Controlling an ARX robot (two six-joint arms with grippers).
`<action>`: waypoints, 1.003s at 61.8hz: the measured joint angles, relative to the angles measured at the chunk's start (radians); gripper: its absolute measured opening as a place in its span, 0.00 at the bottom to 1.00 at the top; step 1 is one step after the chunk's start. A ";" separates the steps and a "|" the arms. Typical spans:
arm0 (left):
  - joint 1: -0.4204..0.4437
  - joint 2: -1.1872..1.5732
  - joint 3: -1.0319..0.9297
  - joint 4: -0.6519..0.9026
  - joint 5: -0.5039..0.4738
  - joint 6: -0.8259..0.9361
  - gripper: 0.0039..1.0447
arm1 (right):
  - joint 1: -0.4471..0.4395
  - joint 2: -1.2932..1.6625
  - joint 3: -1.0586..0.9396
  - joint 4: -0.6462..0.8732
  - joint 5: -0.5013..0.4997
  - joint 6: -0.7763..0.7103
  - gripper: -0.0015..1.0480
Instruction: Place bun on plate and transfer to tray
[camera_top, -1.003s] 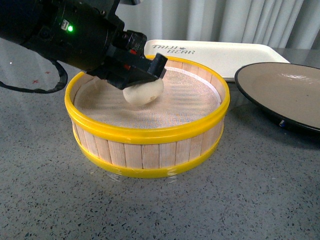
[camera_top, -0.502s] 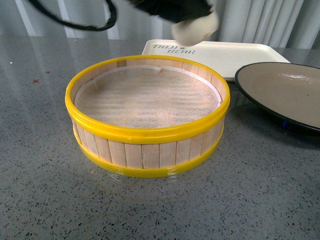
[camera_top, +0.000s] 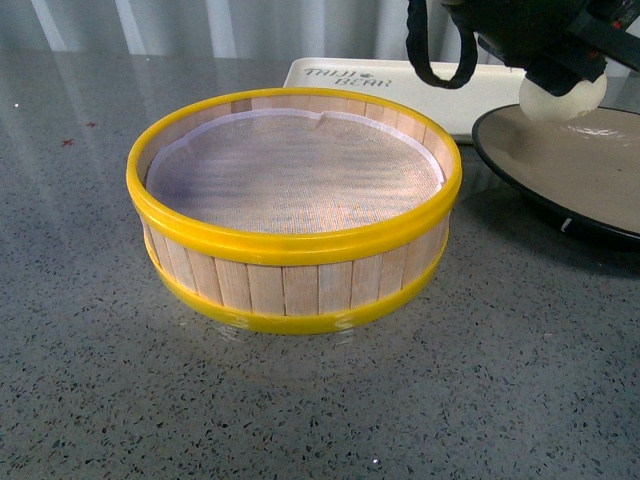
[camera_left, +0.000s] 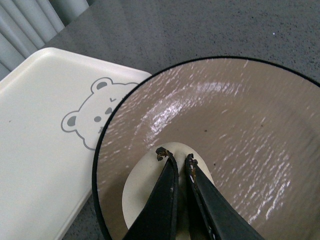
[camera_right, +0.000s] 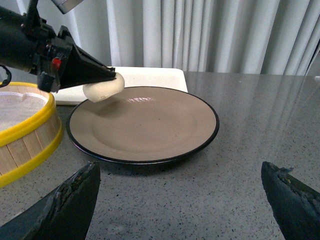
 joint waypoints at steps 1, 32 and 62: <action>-0.001 0.002 0.006 -0.003 0.000 0.000 0.03 | 0.000 0.000 0.000 0.000 0.000 0.000 0.92; -0.098 0.124 0.121 -0.062 -0.052 0.008 0.03 | 0.000 0.000 0.000 0.000 0.000 0.000 0.92; -0.097 0.175 0.222 -0.129 -0.124 -0.004 0.31 | 0.000 0.000 0.000 0.000 0.000 0.000 0.92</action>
